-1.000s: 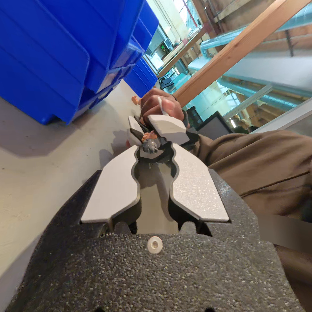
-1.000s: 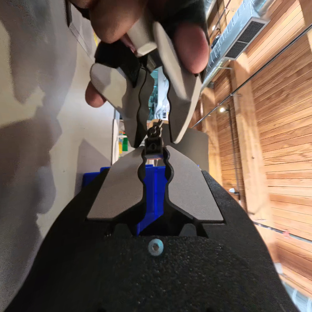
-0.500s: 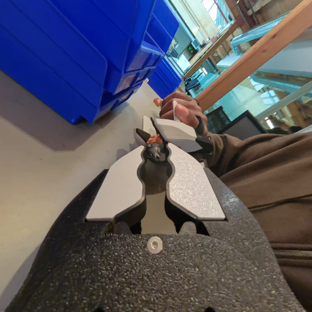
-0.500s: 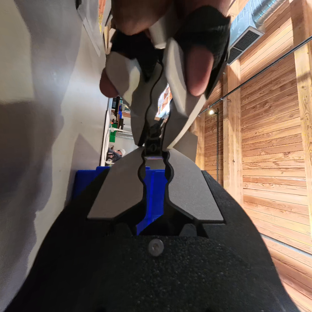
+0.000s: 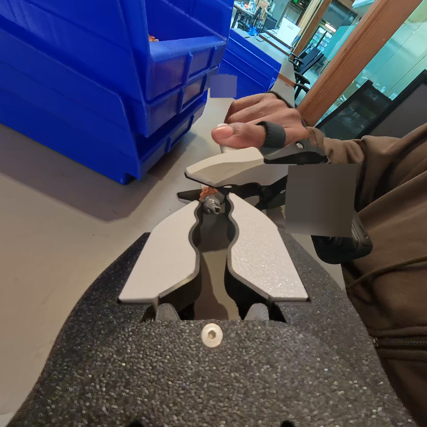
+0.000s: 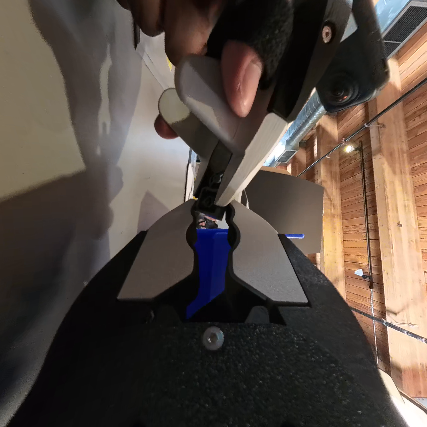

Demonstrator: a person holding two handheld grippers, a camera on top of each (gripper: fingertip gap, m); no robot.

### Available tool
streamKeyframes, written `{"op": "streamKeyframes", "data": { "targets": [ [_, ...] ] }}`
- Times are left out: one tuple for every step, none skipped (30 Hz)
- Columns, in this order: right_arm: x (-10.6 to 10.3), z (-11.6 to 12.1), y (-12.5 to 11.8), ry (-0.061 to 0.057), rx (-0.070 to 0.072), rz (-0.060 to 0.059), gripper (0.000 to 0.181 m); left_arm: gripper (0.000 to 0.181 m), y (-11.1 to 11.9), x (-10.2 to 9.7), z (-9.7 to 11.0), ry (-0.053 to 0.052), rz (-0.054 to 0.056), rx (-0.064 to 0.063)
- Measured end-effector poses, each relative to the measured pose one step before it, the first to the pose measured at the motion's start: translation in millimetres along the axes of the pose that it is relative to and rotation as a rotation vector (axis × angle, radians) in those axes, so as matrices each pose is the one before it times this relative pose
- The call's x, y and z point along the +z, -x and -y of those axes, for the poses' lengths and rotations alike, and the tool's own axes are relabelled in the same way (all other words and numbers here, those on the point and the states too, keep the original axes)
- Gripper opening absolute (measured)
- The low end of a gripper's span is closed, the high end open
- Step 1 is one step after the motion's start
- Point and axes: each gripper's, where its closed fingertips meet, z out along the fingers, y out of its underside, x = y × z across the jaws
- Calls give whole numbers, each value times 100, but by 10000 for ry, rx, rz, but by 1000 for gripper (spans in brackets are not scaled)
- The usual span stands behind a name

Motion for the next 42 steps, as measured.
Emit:
{"op": "streamKeyframes", "data": {
  "targets": [
    [70,-35,77,68,-71,27,23,19,39,33,-64,70,68,87],
    [105,-87,228,89,-143,82,24,19,113,85,-186,158,173,182],
    [145,-90,310,71,-104,108,24,18,201,85,-207,150,306,406],
    [114,-194,333,109,-23,140,22,18,187,70,-179,159,349,524],
    [71,-243,273,75,120,145,21,18,340,-23,-107,134,451,584],
    [-16,-244,54,-8,329,104,21,18,570,-88,-167,186,571,645],
    [-100,-200,-177,-67,524,72,21,18,601,-135,-139,132,510,665],
    [-133,-164,-297,-97,699,101,21,18,473,-179,-4,14,369,635],
    [-103,-182,-164,-76,913,280,21,18,354,-189,148,-118,264,650],
    [-64,-225,80,-33,1186,520,22,18,367,-167,179,-162,265,628],
    [-70,-103,379,-88,1379,757,26,17,398,-133,123,-153,287,581],
    [-145,167,512,-253,1395,850,30,17,266,-91,172,-216,199,552],
    [-236,420,485,-424,1296,781,32,17,76,-124,307,-336,104,514],
    [-251,564,492,-480,1115,732,34,17,-138,-159,540,-495,-4,496],
    [-234,601,322,-498,869,517,38,17,-327,-161,650,-550,-109,445],
    [-224,541,127,-457,622,300,41,17,-302,-123,595,-462,-94,292],
    [-196,498,162,-406,458,270,42,17,-299,-47,454,-341,-123,131],
    [-187,522,332,-404,380,340,44,17,-317,-52,463,-342,-144,80],
    [-169,578,321,-423,296,283,46,17,-356,-58,443,-343,-181,83],
    [-148,534,211,-369,217,182,45,17,-385,-63,383,-282,-208,75],
    [-105,449,186,-279,171,149,45,17,-333,-28,284,-200,-174,61],
    [-88,452,183,-270,139,131,44,17,-250,3,177,-127,-117,68],
    [-77,369,170,-240,121,111,40,17,-209,13,126,-72,-89,75],
    [-45,193,129,-140,76,80,36,17,-159,-5,121,-78,-60,65],
    [-14,66,57,-55,23,24,34,17,-127,-3,97,-59,-55,39],
    [19,-5,85,-9,20,49,32,17,4,-22,-5,8,23,37],
    [28,-42,100,26,39,70,30,17,-5,-9,-37,25,0,33],
    [39,-31,110,21,32,73,28,17,-13,-22,-11,3,-6,10],
    [22,6,93,7,33,51,27,17,-38,-27,15,-8,-23,8],
    [6,19,63,-4,48,48,26,17,-44,-30,26,-10,-23,23],
    [-25,22,40,1,48,52,26,17,-48,-14,0,12,-25,13],
    [-18,-3,20,11,46,50,25,17,-61,6,-13,33,-30,52],
    [-53,24,-11,-19,55,35,21,17,-155,0,-36,37,-80,107],
    [-54,-4,0,1,54,58,19,17,-67,23,6,32,-9,12],
    [-23,-94,53,54,36,79,19,17,-90,25,-86,94,-53,17],
    [-4,-110,74,58,-26,69,19,17,-95,6,-61,73,-44,53],
    [-5,-44,54,30,-99,14,18,17,-53,5,-39,66,-32,-40],
    [7,-30,30,34,-115,-12,18,17,-48,-15,-36,76,-79,-176],
    [4,-7,17,25,-163,-33,18,17,-36,-9,-14,53,-120,-305],
    [3,61,2,-15,-246,-81,18,17,-3,-23,29,20,-123,-349],
    [-12,80,14,1,-330,-107,18,17,-44,-16,7,7,-154,-373],
    [-11,42,30,48,-391,-112,17,16,-56,-4,-26,9,-163,-354]
  ]
}}
